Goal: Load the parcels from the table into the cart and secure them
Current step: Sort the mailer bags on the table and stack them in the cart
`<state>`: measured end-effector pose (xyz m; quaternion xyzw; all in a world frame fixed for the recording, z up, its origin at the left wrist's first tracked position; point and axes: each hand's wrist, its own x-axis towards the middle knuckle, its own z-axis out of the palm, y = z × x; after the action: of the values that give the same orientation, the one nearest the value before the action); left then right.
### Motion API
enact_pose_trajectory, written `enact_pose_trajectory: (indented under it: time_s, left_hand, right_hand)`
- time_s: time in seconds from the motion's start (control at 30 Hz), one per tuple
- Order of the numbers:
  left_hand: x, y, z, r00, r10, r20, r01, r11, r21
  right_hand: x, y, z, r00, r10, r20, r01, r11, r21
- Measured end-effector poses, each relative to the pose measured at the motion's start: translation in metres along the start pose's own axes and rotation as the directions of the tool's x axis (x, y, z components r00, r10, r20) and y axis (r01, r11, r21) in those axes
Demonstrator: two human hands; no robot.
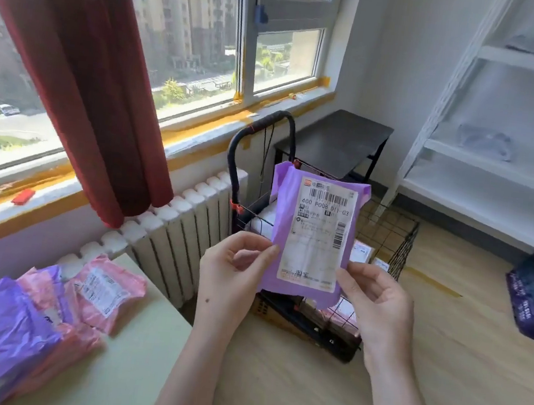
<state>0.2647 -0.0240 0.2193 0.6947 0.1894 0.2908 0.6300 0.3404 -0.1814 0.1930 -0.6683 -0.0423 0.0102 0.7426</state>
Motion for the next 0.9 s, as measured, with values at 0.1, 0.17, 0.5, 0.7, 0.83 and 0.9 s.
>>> enact_pose_trajectory:
  time_s: [0.1, 0.17, 0.5, 0.7, 0.83, 0.9]
  left_hand:
    - [0.01, -0.005, 0.024, 0.998, -0.042, 0.05, 0.042, 0.999, 0.013]
    - [0.019, -0.01, 0.038, 0.996, -0.063, 0.066, 0.062, 0.998, 0.016]
    - [0.121, -0.049, 0.109, 0.983, -0.094, 0.16, 0.082, 0.994, 0.077]
    - [0.202, -0.075, 0.143, 0.958, -0.114, 0.263, 0.086, 0.99, 0.116]
    - [0.241, -0.102, 0.161, 0.947, -0.135, 0.293, 0.087, 0.981, 0.171]
    - [0.255, -0.118, 0.174, 0.931, -0.175, 0.319, 0.117, 0.974, 0.193]
  right_hand:
    - [0.016, 0.004, -0.015, 0.998, -0.001, -0.057, 0.002, 1.0, 0.005]
    - [0.027, 0.008, -0.021, 0.997, 0.011, -0.079, -0.01, 1.0, 0.015]
    - [0.121, 0.029, -0.023, 0.983, 0.033, -0.178, -0.043, 0.998, -0.051]
    - [0.193, 0.046, -0.003, 0.971, 0.043, -0.237, -0.077, 0.988, -0.137]
    - [0.226, 0.063, 0.007, 0.958, 0.047, -0.284, -0.096, 0.982, -0.16]
    - [0.241, 0.076, 0.005, 0.949, 0.055, -0.311, -0.11, 0.981, -0.16]
